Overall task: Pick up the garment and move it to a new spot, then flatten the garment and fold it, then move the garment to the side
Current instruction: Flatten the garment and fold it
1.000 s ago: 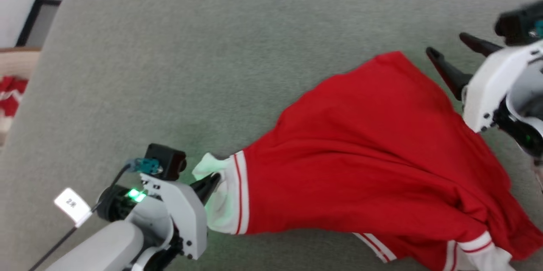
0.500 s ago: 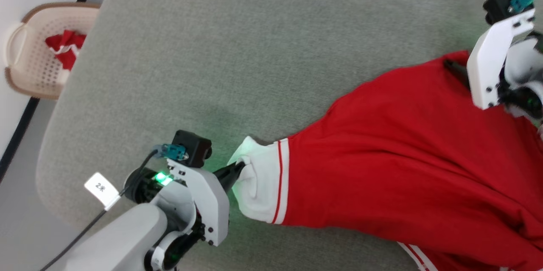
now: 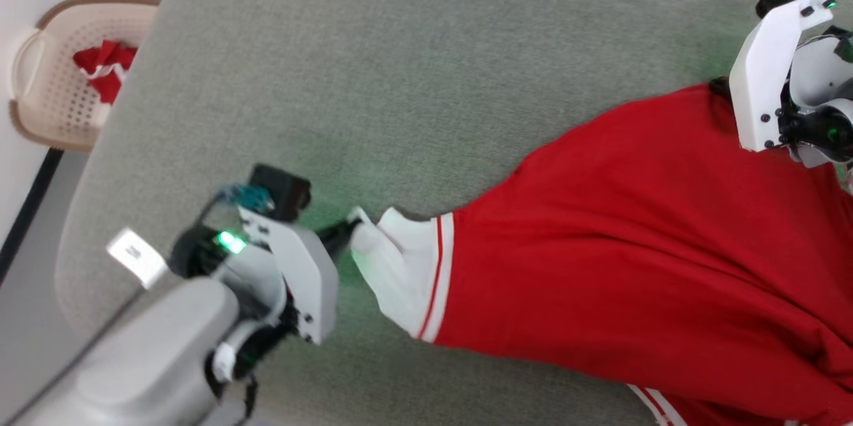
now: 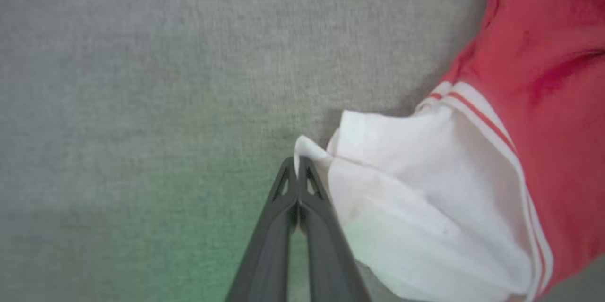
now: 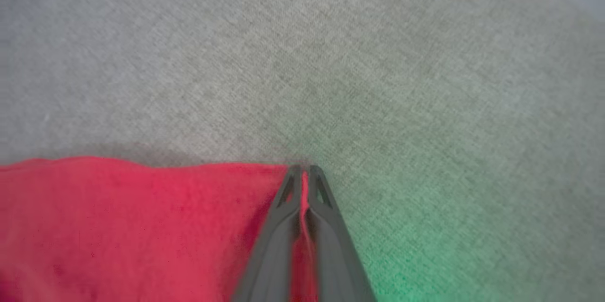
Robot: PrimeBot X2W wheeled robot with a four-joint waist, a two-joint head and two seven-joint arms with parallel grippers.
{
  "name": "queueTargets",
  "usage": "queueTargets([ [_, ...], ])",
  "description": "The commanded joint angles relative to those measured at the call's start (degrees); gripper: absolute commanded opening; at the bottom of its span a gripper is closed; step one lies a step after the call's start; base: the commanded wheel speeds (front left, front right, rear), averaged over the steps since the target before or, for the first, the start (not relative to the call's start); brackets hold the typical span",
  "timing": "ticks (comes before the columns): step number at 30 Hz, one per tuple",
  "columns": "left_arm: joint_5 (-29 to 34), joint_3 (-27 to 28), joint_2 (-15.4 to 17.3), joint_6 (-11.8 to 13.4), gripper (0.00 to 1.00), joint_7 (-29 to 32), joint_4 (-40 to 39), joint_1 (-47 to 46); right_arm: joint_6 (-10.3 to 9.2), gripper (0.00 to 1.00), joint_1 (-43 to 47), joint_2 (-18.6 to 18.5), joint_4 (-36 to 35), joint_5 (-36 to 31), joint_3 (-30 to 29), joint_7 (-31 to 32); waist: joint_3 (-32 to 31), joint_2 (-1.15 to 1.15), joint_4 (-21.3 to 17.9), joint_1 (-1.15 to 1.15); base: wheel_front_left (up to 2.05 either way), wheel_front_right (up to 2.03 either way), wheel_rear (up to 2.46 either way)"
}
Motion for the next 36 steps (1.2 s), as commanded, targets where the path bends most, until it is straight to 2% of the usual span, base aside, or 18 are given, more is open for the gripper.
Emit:
queueTargets([
  [1, 0.2, 0.3, 0.5, 0.2, 0.00, 0.5, -0.2, -1.1, -0.10, 0.00, 1.9, -0.8, 0.8, 0.0, 1.0, 0.1, -1.2, 0.00, -1.4, 0.00, 0.00, 0.00, 0.00],
  [7, 1.4, 1.9, 4.3, 0.4, 0.00, 5.5, -1.0, -8.3, -0.09, 0.00, -1.2, -1.4, -2.3, 2.4, 0.5, -2.8, -4.2, 0.00, -5.0, 0.00, 0.00, 0.00, 0.00],
  [11, 2.3, 2.9, 5.9, -0.6, 0.00, 9.3, -0.7, -14.8, -0.09, 0.00, -2.6, -2.2, -3.6, 2.7, -0.1, -4.9, -6.0, 0.00, -7.3, 0.00, 0.00, 0.00, 0.00],
  [15, 3.4, 3.1, 5.1, -2.8, 0.00, 12.5, 2.7, -22.3, -0.09, 0.00, -4.8, -2.2, -4.1, 2.3, -1.4, -7.4, -7.3, 0.00, -9.2, 0.00, 0.00, 0.00, 0.00],
  [20, 5.7, 3.5, 2.9, -5.5, 0.00, 13.7, 10.7, -32.1, -0.09, 0.00, -8.0, -1.5, -3.1, 1.0, -3.5, -11.4, -8.9, 0.00, -11.1, 0.00, 0.00, 0.00, 0.00],
  [24, 7.8, 3.5, 0.4, -7.4, 0.00, 12.6, 18.2, -39.3, -0.09, 0.00, -11.0, -0.1, -0.5, -1.6, -5.5, -16.1, -9.4, 0.00, -12.7, 0.00, 0.00, 0.00, 0.00],
  [28, 10.2, 4.0, -2.1, -8.5, 0.00, 8.6, 25.3, -46.0, -0.09, 0.00, -15.2, 2.1, 3.6, -5.3, -7.2, -21.3, -8.2, 0.00, -14.1, 0.00, 0.00, 0.00, 0.00],
  [36, 16.0, 5.0, -6.7, -7.8, 0.00, -4.6, 37.7, -59.4, -0.09, 0.00, -25.8, 7.0, 13.2, -15.6, -10.7, -37.7, -1.0, 0.00, -16.3, 0.00, 0.00, 0.00, 0.00],
])
